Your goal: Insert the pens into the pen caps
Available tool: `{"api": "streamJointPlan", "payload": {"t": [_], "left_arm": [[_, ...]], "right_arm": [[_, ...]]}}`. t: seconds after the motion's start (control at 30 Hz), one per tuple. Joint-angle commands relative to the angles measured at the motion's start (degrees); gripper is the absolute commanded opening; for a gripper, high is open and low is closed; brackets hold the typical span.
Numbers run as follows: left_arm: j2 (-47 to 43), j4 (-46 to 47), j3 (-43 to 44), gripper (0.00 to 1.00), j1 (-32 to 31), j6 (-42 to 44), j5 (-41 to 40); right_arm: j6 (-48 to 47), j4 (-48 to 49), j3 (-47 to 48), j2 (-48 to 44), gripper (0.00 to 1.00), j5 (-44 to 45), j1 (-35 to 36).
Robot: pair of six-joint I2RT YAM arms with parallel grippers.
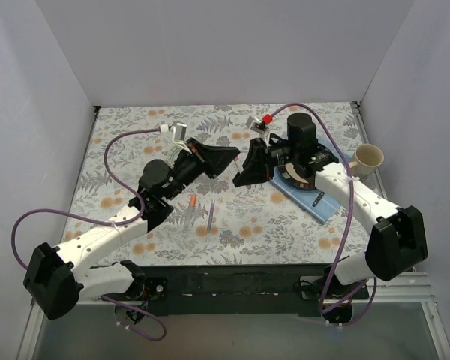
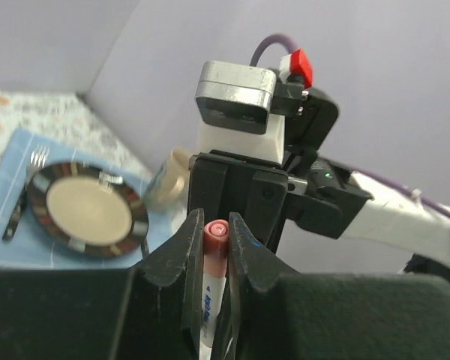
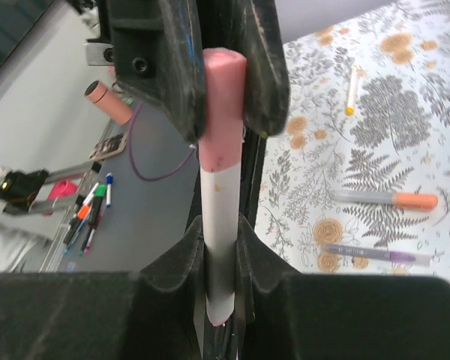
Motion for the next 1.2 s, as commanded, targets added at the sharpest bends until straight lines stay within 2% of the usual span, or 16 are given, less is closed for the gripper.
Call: {"api": "streamJointPlan", "payload": {"t": [0.0,0.07,0.1,0.13,0.2,0.3,0.4,0.53,0.67,0.9,1.0,1.07,1.17], "left_arm": [[5.2,-29.7,4.5,0.0,2.1,2.0,22.8],[6.7,-30.6,6.4,0.0,5.5,3.3,23.1],[7.5,-32.1,8.2,0.0,6.2,4.7,23.3],[9.3,-33.0,9.3,0.0,7.1,5.7,23.3],[10.8,-36.6,12.2,0.0,8.8,8.8,23.0],[13.4,-42.9,14.4,0.0,10.6,12.4,20.5],[16.2,-48.8,16.9,0.0,12.2,17.9,17.4],[22.2,-52.2,18.8,0.0,13.1,21.2,14.0],[28.9,-50.7,20.3,0.0,12.9,17.8,17.4],[35.5,-49.9,19.3,0.0,12.0,15.8,15.4],[37.0,-49.7,18.2,0.03,10.6,15.2,15.0],[38.4,-50.2,18.0,0.11,9.7,15.5,14.2],[39.2,-52.1,18.1,0.16,9.1,15.9,11.9]], "right_arm": [[4.7,15.5,-11.0,-6.9,0.17,17.6,1.7],[6.2,17.3,-16.3,-11.7,0.25,19.8,2.0],[7.2,17.9,-18.9,-13.4,0.37,20.9,2.0],[7.3,17.7,-23.1,-16.5,0.42,21.1,2.0],[4.6,14.5,-25.8,-19.9,0.67,23.5,1.9],[3.5,7.7,-30.4,-26.4,0.77,29.2,2.0],[4.2,2.8,-33.5,-31.5,0.84,35.3,1.9],[6.5,0.8,-35.9,-35.2,0.88,40.7,2.0],[6.5,-0.4,-35.3,-35.3,0.88,41.8,1.9],[5.8,-0.8,-34.0,-34.5,0.88,41.5,2.0],[5.8,-0.4,-34.4,-34.3,0.88,41.4,2.0],[5.9,0.2,-34.7,-34.2,0.88,41.1,2.0],[5.7,-0.6,-34.5,-34.1,0.88,40.9,2.0]]}}
